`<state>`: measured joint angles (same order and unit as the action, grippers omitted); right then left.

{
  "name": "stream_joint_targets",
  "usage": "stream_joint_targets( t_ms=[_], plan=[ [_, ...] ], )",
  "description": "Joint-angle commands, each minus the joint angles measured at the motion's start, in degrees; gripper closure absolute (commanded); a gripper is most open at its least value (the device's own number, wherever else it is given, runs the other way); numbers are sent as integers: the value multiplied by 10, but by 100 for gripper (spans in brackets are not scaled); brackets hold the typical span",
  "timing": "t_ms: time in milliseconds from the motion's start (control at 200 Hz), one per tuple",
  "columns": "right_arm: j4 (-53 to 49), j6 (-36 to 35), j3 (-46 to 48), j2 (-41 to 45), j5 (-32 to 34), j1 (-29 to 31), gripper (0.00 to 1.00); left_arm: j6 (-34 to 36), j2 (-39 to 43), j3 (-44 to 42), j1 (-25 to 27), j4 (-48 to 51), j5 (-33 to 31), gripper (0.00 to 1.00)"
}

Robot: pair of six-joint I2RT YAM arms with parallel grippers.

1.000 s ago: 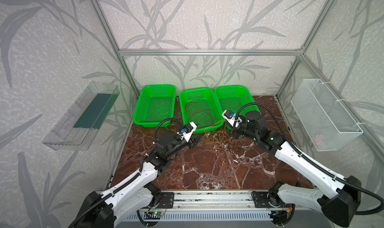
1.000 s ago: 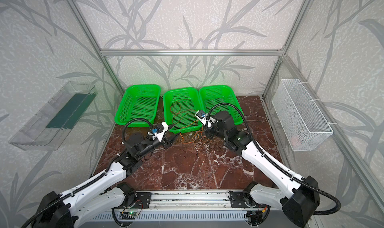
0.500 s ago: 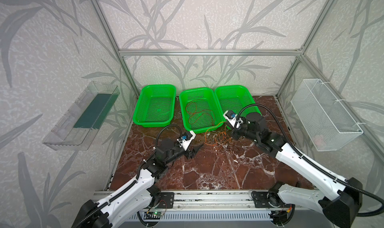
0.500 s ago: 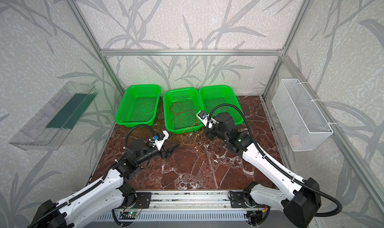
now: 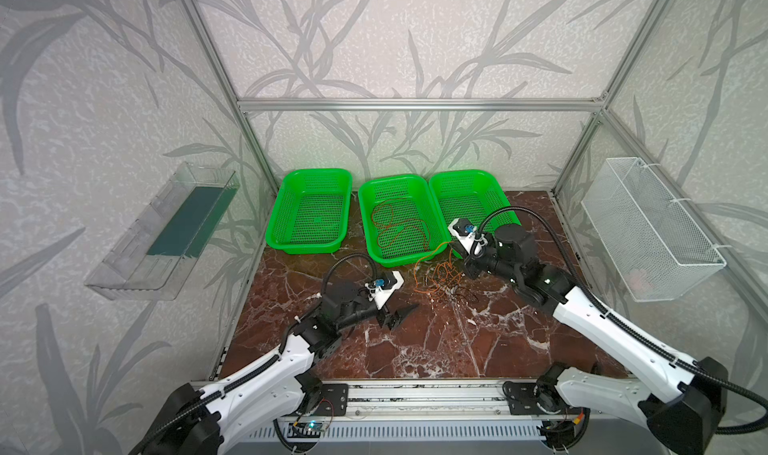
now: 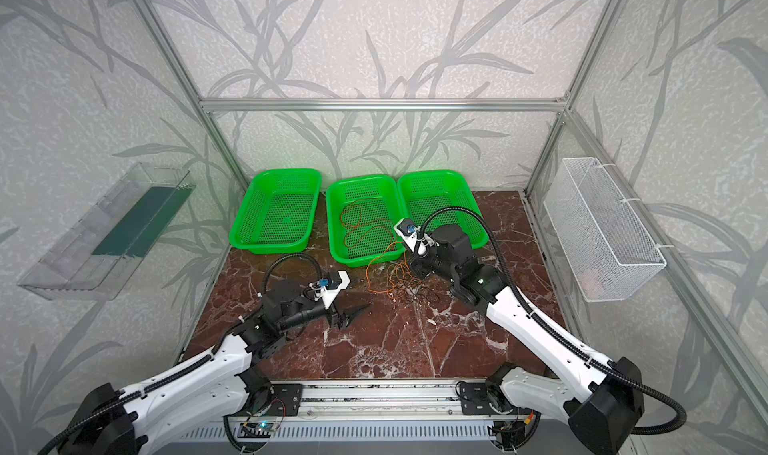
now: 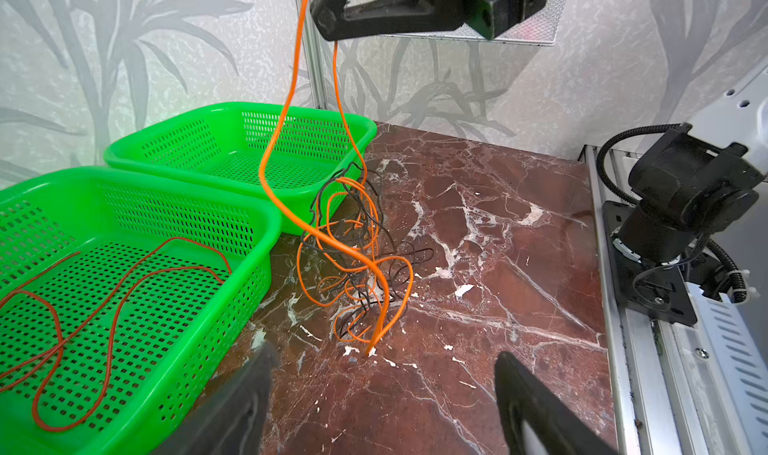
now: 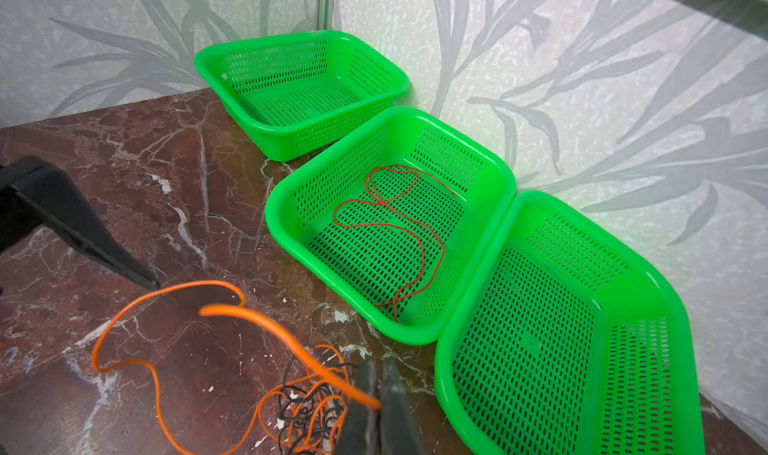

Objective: Untangle the cables

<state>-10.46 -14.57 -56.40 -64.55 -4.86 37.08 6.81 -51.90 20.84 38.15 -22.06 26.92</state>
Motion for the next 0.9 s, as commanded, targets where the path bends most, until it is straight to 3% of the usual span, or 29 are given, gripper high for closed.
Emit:
stream_joint_targets(
  t_ms=[0, 100, 160, 365, 525, 895],
  plan=[
    [24, 10, -20, 17, -12, 1, 100, -2, -28, 14, 1, -37, -2, 15],
    [25, 10, -16, 18, -14, 2, 100, -16, -71, 34, 1, -72, -2, 16],
    [26, 11, -14, 18, -13, 2, 100, -19, -96, 50, 1, -91, 3, 22],
    [40, 12, 1, 19, 2, 2, 100, -25, -128, 92, 3, -110, 35, 64],
    [45, 9, 9, 16, 27, 1, 100, 6, -96, 98, 4, -60, 23, 100],
    [55, 41, 55, 23, 93, -51, 100, 175, 59, 170, 1, 209, -192, 100]
  ],
)
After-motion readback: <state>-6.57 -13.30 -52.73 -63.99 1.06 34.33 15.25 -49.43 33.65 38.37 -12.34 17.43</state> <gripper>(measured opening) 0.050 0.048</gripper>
